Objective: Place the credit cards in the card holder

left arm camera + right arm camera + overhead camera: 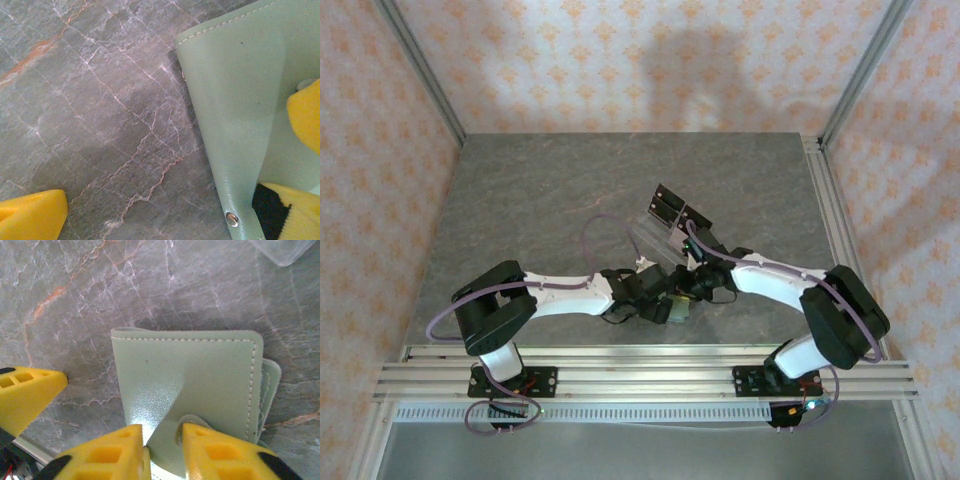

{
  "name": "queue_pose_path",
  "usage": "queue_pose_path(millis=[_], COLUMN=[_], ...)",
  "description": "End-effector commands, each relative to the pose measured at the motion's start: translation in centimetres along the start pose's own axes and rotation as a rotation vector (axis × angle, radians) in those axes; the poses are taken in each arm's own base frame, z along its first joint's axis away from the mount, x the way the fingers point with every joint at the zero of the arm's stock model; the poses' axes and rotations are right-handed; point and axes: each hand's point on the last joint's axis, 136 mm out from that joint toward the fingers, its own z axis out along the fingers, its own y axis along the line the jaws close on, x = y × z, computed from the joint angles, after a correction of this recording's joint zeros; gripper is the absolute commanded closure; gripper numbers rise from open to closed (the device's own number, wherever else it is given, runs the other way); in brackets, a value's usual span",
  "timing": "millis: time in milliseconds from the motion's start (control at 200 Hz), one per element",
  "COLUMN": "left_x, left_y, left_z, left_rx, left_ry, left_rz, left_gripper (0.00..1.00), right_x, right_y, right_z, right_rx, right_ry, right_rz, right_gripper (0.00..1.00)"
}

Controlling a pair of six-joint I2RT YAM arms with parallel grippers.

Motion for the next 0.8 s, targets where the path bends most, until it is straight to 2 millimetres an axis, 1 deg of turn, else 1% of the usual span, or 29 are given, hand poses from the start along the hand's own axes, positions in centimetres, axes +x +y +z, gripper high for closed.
queue_pose_path(millis=[0, 55, 125, 180, 240, 305, 355, 450, 500, 535, 580, 666, 796], left_x=[-0.4, -1.1, -1.8, -2.5, -3.2, -3.9, -4.4, -5.1, -5.3, -5.5, -5.6, -5.7, -5.6], left_y=[0.3, 0.3, 0.5, 0.7, 1.0, 1.3, 1.5, 2.2, 2.9, 3.4, 4.3, 6.4, 9.8], left_z=[-0.3, -0.6, -1.1, -1.6, -2.1, -2.7, -3.2, -4.1, -4.5, -4.9, -5.3, -6.1, -7.2], left_rx=[-0.025, -0.028, -0.034, -0.038, -0.043, -0.046, -0.043, -0.052, -0.067, -0.077, -0.095, -0.132, -0.174], left_ry=[-0.011, -0.031, -0.056, -0.078, -0.099, -0.121, -0.137, -0.167, -0.181, -0.192, -0.202, -0.221, -0.238], left_rz=[-0.02, -0.032, -0.046, -0.061, -0.073, -0.087, -0.1, -0.121, -0.134, -0.146, -0.164, -0.206, -0.278], left_gripper=[0.0, 0.0, 0.0, 0.0, 0.0, 0.0, 0.0, 0.0, 0.0, 0.0, 0.0, 0.0, 0.0], right_x=[-1.3, -2.2, -3.1, -3.7, -4.1, -3.9, -3.6, -2.4, -1.8, -1.3, -0.6, 0.6, 1.7], right_y=[0.9, 2.2, 3.3, 3.7, 3.7, 3.0, 2.3, 0.7, -0.3, -0.9, -1.7, -2.8, -3.5], right_z=[-1.6, -2.5, -3.6, -4.2, -4.8, -5.1, -5.1, -4.8, -4.6, -4.5, -4.1, -3.4, -2.2], right_rx=[0.033, 0.013, 0.002, -0.001, 0.006, 0.031, 0.052, 0.083, 0.099, 0.108, 0.117, 0.125, 0.124], right_ry=[-0.033, -0.06, -0.094, -0.116, -0.135, -0.144, -0.145, -0.132, -0.126, -0.121, -0.108, -0.081, -0.051], right_rz=[-0.018, -0.031, -0.042, -0.047, -0.043, -0.038, -0.034, -0.018, -0.007, 0.001, 0.013, 0.03, 0.042], right_gripper=[0.65, 0.63, 0.6, 0.6, 0.59, 0.55, 0.53, 0.52, 0.51, 0.48, 0.45, 0.43, 0.42])
